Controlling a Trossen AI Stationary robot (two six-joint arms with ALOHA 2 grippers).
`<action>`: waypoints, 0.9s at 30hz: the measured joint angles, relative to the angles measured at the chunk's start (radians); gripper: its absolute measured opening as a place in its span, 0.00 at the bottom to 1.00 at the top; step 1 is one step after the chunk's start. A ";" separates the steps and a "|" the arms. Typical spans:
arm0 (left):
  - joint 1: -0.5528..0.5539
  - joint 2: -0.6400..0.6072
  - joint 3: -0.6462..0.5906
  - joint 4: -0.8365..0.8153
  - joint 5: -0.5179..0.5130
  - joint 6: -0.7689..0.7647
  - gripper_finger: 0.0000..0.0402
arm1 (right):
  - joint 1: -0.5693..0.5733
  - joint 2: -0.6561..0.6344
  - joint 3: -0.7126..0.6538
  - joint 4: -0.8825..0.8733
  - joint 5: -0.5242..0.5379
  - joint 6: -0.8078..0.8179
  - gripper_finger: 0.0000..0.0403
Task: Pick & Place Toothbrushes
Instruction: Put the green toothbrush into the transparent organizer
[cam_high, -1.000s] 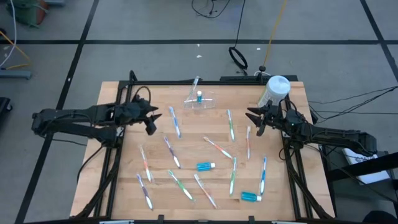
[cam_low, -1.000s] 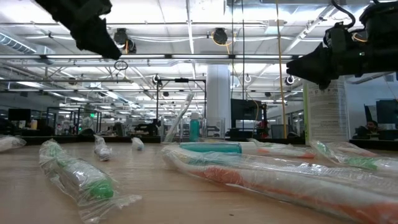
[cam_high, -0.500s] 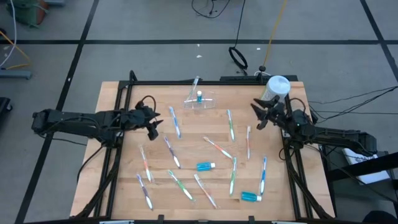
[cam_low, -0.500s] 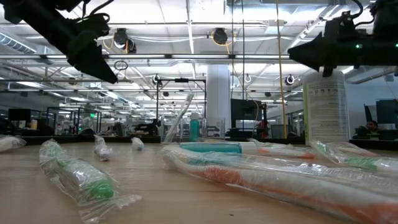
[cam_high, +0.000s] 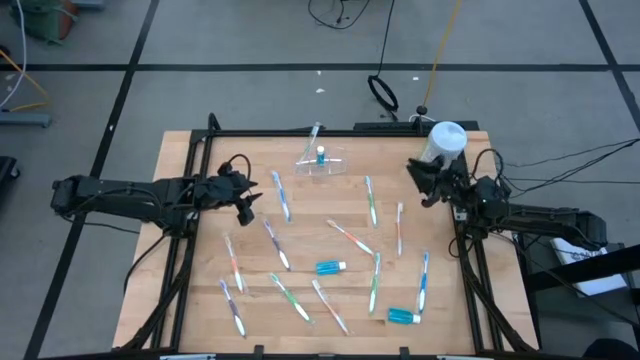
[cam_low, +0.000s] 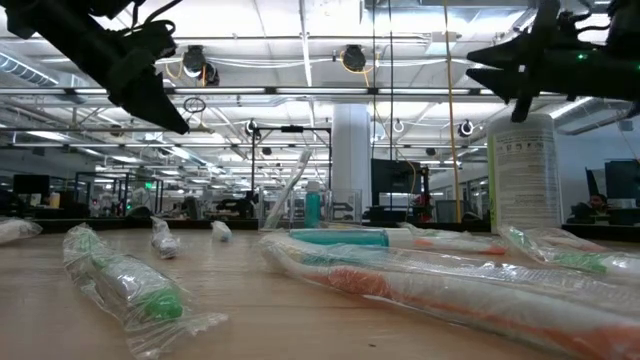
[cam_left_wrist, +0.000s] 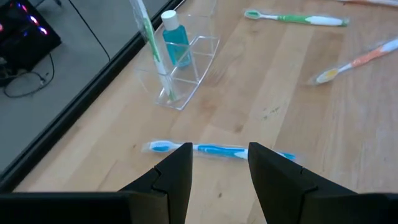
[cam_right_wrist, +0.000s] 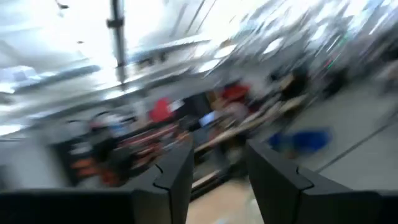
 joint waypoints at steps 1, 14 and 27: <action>0.000 0.000 0.000 0.000 0.000 0.011 0.40 | 0.001 0.013 0.000 -0.007 -0.041 0.054 0.35; 0.000 0.000 0.000 0.051 -0.010 0.094 0.40 | 0.178 0.387 0.198 -0.091 -0.075 0.064 0.35; 0.004 0.000 0.000 0.247 0.006 0.271 0.40 | 0.204 0.928 0.664 -0.726 0.194 0.096 0.35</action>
